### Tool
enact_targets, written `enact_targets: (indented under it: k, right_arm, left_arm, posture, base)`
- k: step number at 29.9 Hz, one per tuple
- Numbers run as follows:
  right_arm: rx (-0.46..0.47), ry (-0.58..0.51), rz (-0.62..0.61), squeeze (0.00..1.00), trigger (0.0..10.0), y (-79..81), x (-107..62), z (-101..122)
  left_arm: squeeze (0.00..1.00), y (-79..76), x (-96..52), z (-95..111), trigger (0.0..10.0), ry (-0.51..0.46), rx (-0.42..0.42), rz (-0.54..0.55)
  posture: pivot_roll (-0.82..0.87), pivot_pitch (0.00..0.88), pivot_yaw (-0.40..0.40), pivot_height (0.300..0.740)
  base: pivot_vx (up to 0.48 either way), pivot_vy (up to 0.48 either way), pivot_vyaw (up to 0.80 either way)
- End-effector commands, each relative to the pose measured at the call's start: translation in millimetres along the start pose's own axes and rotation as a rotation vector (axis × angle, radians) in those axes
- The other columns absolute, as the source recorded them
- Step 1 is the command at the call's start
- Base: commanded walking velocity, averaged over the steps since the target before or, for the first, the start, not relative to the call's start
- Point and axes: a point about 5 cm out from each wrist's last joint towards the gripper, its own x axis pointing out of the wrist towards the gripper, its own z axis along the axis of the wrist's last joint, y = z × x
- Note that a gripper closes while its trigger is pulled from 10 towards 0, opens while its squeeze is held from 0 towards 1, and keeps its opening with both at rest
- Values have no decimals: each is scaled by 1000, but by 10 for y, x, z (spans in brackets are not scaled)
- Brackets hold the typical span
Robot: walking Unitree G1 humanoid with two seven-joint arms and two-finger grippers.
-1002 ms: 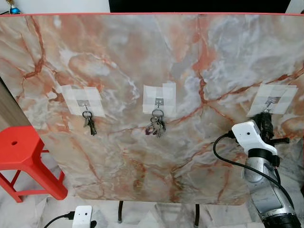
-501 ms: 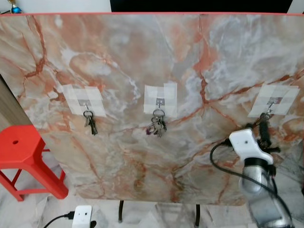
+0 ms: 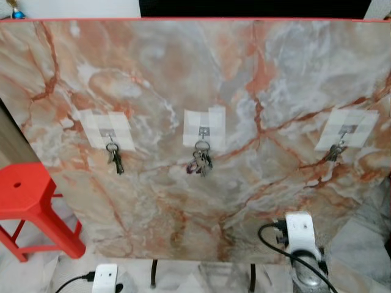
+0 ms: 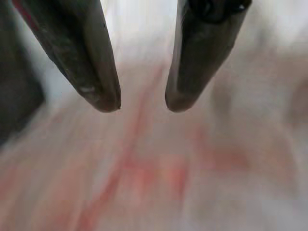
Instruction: Hang keys on a hook
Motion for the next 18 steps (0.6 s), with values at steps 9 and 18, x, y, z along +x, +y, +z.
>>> enact_targets:
  k: [9,18]
  right_arm:
    - [117,319,113,0,10000,89,-7,-587]
    - [261,435,100,0,10000,108,-140,-896]
  left_arm:
    - [0,12,1,-31,10000,35,9,23]
    - [0,46,-47,-210,10000,128,-116,18]
  posture:
    - [161,0,-8,740]
    - [169,0,-16,740]
  base:
    - [0,0,0]
    - [0,0,0]
